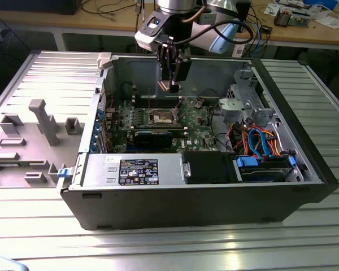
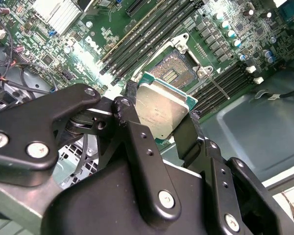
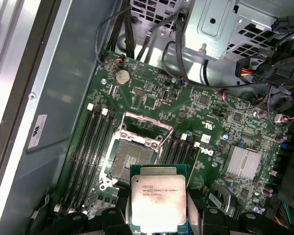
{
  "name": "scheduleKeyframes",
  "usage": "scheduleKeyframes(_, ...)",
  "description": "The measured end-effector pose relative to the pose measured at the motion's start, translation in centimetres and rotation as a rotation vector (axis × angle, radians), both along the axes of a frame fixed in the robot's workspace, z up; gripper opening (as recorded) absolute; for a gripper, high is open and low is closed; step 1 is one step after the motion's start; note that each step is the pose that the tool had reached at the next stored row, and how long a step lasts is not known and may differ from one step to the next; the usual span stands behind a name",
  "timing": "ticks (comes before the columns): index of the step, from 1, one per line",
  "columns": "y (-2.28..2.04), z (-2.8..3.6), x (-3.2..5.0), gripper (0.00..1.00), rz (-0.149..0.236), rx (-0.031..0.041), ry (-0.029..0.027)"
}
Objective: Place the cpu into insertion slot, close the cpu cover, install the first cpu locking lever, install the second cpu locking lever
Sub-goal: 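Place the cpu into insertion slot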
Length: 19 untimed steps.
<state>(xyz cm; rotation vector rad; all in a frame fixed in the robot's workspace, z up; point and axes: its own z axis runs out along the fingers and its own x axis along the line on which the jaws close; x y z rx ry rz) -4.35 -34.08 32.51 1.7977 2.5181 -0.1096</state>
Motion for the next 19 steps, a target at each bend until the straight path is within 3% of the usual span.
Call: scheduleKeyframes(19, 0.00, 0.00, 0.00, 0.55, -0.031, 0.0000, 0.0000)
